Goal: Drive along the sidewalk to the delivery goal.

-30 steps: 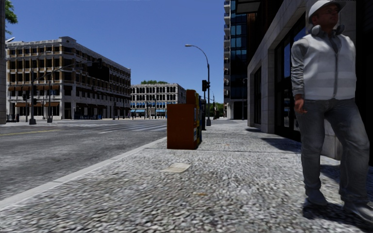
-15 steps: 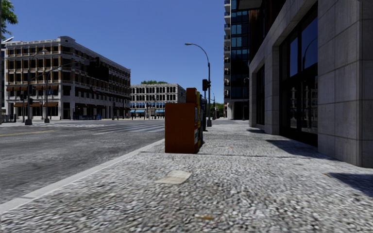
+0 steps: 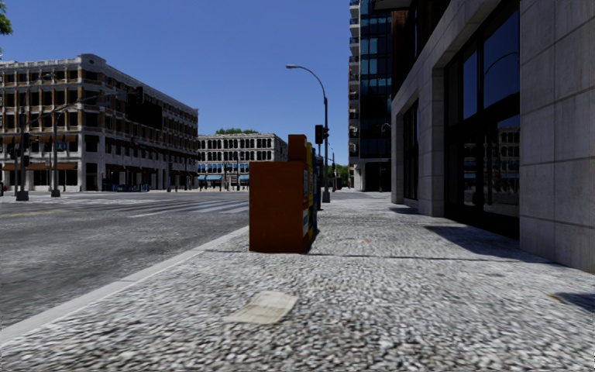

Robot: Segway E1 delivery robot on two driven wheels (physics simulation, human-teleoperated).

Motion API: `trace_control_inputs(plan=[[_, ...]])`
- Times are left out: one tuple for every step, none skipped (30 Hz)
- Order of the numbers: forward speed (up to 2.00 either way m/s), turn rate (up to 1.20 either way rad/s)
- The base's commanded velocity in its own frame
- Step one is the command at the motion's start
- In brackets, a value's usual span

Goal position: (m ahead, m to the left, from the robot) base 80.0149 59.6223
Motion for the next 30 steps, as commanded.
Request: trace_control_inputs(plan=[[0.95,-0.57],[0.95,-0.57],[0.95,-0.57],[0.96,-0.57],[0.96,-0.57],[1.07,-0.57],[1.33,-0.52],[1.49,-0.49],[1.49,-0.49],[1.52,-0.44],[1.54,-0.31],[1.69,-0.02],[1.69,-0.02],[1.87,0.00],[1.94,0.00],[1.96,0.00],[1.96,0.00],[1.96,0.00],[1.96,0.00],[1.96,0.00],[1.96,0.00],[1.96,0.00],[1.97,0.00],[1.97,-0.10],[1.97,-0.33],[1.97,-0.33],[1.97,-0.54],[1.97,-0.61],[1.97,-0.62],[1.97,-0.63]])
